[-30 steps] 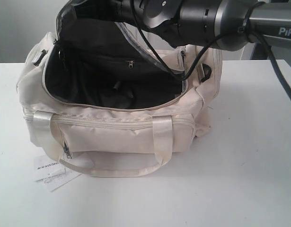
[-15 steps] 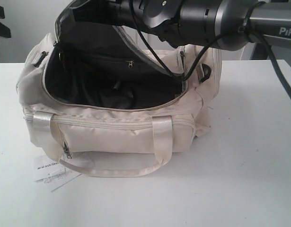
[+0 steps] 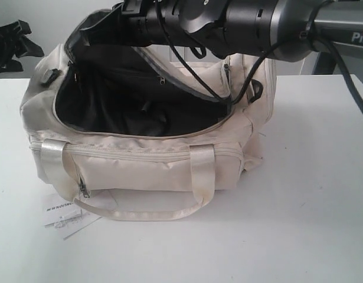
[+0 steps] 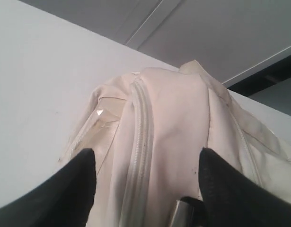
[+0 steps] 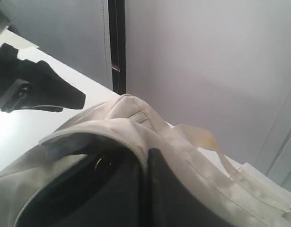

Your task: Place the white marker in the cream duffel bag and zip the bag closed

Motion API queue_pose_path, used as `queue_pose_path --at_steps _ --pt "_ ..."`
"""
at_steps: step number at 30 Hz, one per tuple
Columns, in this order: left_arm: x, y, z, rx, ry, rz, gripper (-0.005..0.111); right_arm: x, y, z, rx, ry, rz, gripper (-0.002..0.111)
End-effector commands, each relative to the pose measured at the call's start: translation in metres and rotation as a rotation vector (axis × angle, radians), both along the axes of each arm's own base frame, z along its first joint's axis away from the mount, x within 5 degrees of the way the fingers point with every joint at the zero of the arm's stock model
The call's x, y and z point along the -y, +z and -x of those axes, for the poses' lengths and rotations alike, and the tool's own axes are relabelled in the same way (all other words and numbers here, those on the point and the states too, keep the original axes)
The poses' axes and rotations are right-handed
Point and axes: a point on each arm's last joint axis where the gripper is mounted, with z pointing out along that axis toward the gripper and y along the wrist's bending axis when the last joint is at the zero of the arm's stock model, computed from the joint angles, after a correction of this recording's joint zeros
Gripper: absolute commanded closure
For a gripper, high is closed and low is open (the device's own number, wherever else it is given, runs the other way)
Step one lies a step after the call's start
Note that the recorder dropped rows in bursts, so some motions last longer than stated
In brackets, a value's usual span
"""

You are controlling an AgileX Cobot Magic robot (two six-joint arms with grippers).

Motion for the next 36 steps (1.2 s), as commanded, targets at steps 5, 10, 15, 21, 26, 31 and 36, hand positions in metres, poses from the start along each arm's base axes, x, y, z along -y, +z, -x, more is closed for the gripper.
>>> queue_pose_path --at_steps 5,10,15,21,26,31,36 --pt "0.000 -0.020 -0.013 0.012 -0.014 0.063 0.041 -0.002 -0.004 0.008 -0.080 0.103 0.061 0.108" --pt "0.000 -0.029 -0.015 0.006 -0.036 0.044 0.043 -0.004 -0.009 0.013 -0.123 0.155 0.099 0.108" --pt "0.000 -0.037 -0.018 -0.011 -0.040 0.051 0.072 -0.006 -0.012 0.016 -0.162 0.194 0.118 0.108" --pt "0.000 -0.042 -0.018 -0.022 -0.051 0.056 0.107 -0.007 -0.017 0.021 -0.213 0.241 0.142 0.108" --pt "0.000 -0.042 -0.018 -0.022 -0.055 0.054 0.107 -0.007 -0.021 0.024 -0.245 0.273 0.176 0.108" --pt "0.001 -0.042 -0.018 -0.024 -0.062 0.058 0.107 -0.008 -0.025 0.030 -0.296 0.322 0.205 0.108" --pt "0.001 -0.037 -0.017 -0.014 -0.060 0.055 0.062 -0.006 -0.028 0.031 -0.297 0.339 0.265 0.108"
